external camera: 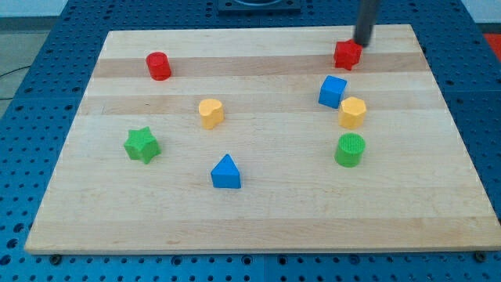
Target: Move blue triangle below green circle
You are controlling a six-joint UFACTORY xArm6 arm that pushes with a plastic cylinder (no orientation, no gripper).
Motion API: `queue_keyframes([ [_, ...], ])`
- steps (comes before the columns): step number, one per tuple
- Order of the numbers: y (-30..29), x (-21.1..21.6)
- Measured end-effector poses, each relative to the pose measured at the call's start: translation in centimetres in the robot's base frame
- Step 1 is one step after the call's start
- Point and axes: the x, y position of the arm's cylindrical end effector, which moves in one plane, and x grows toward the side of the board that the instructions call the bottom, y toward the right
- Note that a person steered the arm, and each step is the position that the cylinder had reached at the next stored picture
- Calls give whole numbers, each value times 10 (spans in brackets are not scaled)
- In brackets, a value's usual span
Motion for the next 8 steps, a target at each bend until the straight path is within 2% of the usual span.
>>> queue_keyframes([
  [1, -16, 6],
  [2, -40, -14],
  [4, -98, -5],
  [5, -113, 18],
  [6, -131, 19],
  [7, -168, 90],
  [8, -193, 139],
])
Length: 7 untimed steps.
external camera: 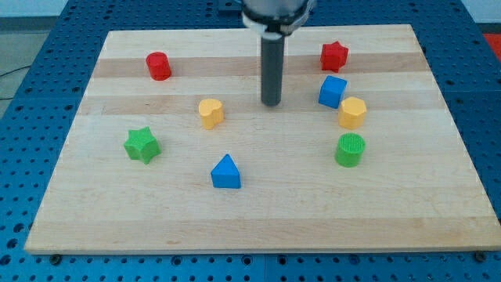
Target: Move blue triangle below green circle
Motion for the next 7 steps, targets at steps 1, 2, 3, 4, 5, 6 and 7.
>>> queue_keyframes([
  [1, -25, 16],
  [2, -75, 35],
  [3, -98, 87],
  [4, -92, 139],
  [5, -49, 163],
  [6, -44, 147],
  [7, -58, 118],
])
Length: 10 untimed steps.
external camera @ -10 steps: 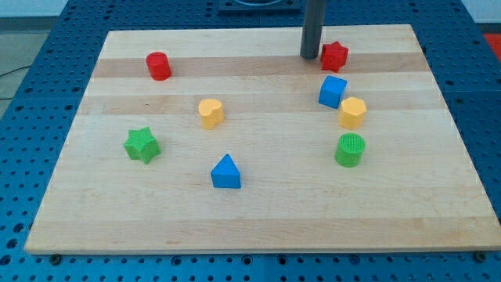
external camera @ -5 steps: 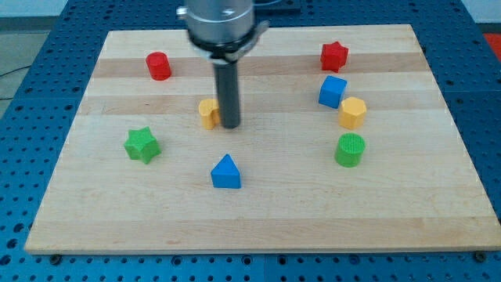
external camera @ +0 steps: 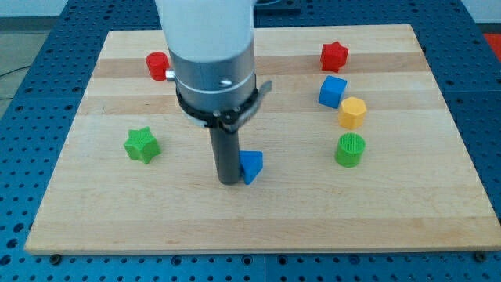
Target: Move blue triangle below green circle
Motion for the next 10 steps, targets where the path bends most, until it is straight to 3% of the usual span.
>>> queue_keyframes([
  [2, 17, 0],
  [3, 56, 37],
  [5, -21, -24],
  [6, 10, -10],
  [7, 42, 38],
  [8, 30, 33],
  [9, 2, -7],
  [10, 16, -29],
])
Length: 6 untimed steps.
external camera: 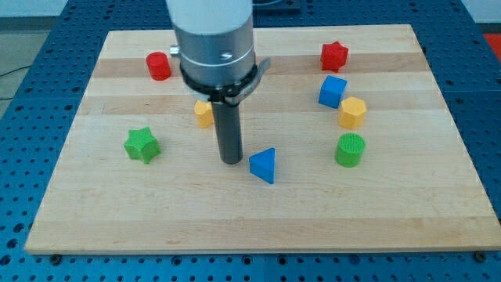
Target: Move blue triangle below green circle
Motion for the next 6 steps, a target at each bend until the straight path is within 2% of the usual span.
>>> queue_keyframes([
  [1, 43, 48],
  [2, 73, 60],
  [4, 70, 70],
  [6, 132, 74],
])
